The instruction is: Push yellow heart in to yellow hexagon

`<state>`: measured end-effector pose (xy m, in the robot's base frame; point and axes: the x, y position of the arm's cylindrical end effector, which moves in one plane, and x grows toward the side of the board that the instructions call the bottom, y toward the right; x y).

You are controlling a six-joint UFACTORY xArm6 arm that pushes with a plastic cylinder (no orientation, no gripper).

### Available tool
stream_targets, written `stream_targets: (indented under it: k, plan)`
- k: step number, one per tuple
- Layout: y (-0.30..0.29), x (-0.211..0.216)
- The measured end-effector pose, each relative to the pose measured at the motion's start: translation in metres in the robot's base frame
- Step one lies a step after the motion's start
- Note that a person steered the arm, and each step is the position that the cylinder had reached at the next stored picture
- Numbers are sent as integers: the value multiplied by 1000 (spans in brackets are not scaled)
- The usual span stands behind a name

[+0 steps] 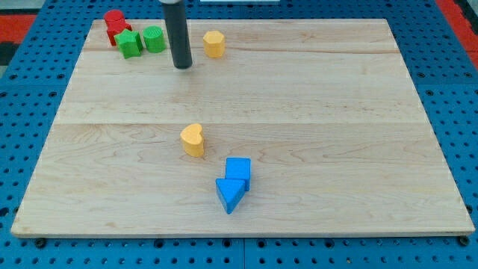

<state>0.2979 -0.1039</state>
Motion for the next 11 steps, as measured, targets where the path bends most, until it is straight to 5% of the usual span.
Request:
stream_targets:
  k: [2, 3, 4, 6, 7, 10, 11]
  plan:
    - [92, -37]
    - [89, -36]
    - [91, 2]
    - [90, 192]
    - [74, 209]
    - [-31, 193]
    - [14, 157]
